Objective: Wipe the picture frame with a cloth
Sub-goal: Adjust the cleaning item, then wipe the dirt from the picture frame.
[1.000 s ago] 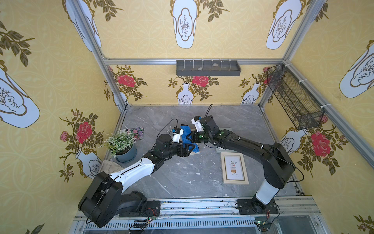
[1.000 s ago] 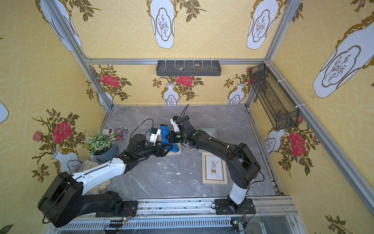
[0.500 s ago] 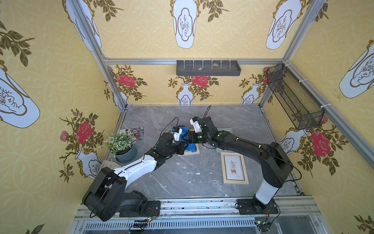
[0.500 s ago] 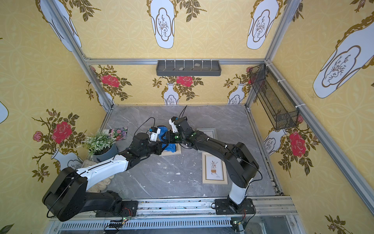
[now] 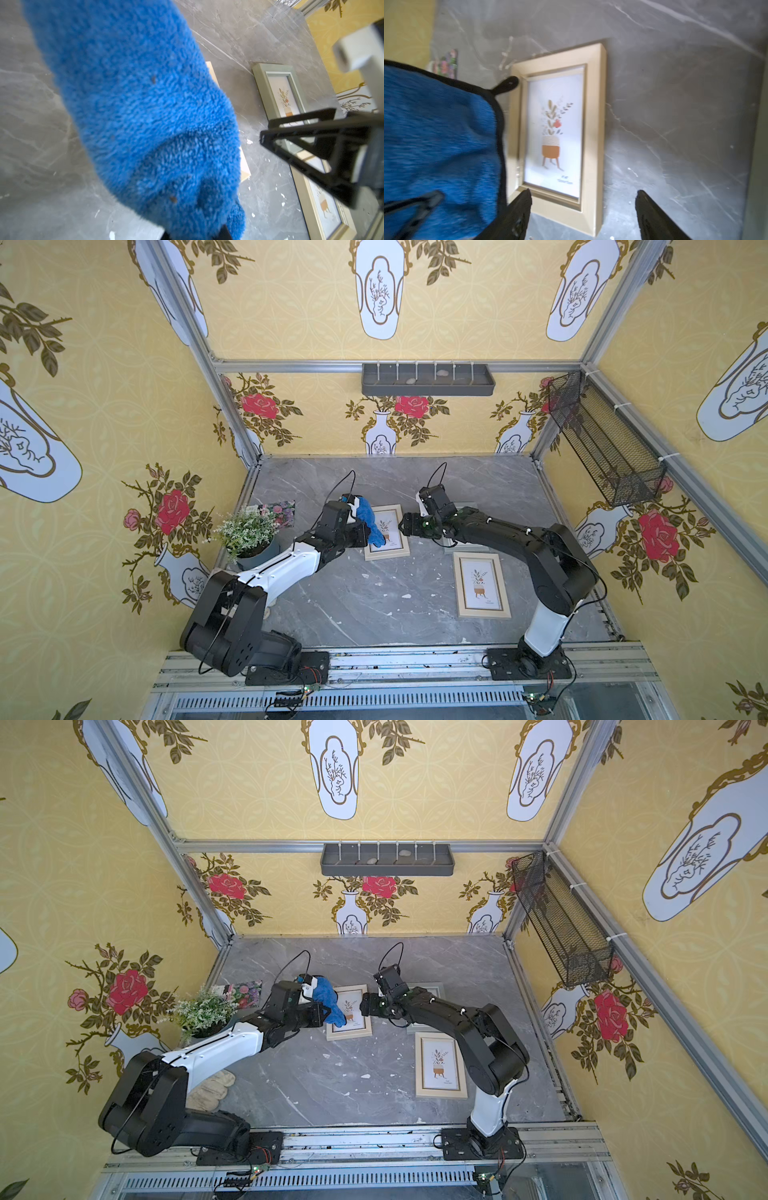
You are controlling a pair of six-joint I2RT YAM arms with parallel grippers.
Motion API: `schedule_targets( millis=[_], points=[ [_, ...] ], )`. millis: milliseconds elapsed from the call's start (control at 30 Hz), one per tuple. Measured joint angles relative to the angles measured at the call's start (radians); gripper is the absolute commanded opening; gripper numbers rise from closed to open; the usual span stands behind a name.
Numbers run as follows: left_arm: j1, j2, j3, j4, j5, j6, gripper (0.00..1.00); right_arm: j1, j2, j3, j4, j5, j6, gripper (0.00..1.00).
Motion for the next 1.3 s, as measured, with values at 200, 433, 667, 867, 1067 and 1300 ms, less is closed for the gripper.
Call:
schedule_targets(
  millis=[200,433,667,867,1067,1300],
  points=[
    [0.005,0.16,0.165,-0.09,-0.042,0.009,0.01,0.055,0.103,0.071,-0.042,0.05,-0.038,0.67],
    [0.005,0.365,0.354,-0.156,-0.04,0.011,0.01,0.08,0.182,0.121,-0.068,0.094,-0.055,0.52],
    [0.002,0.539,0.519,-0.166,0.018,-0.011,0.01,0.124,0.211,0.141,-0.05,0.117,-0.063,0.34],
    [-0.006,0.629,0.615,-0.179,0.043,-0.026,0.0,0.145,0.224,0.158,-0.043,0.156,-0.027,0.26],
    [0.111,0.549,0.486,-0.151,0.063,-0.036,0.0,0.119,0.204,0.116,-0.005,0.142,-0.014,0.23],
    [0.023,0.612,0.577,-0.158,0.034,-0.045,0.0,0.137,0.223,0.151,-0.03,0.168,-0.021,0.21]
  ],
)
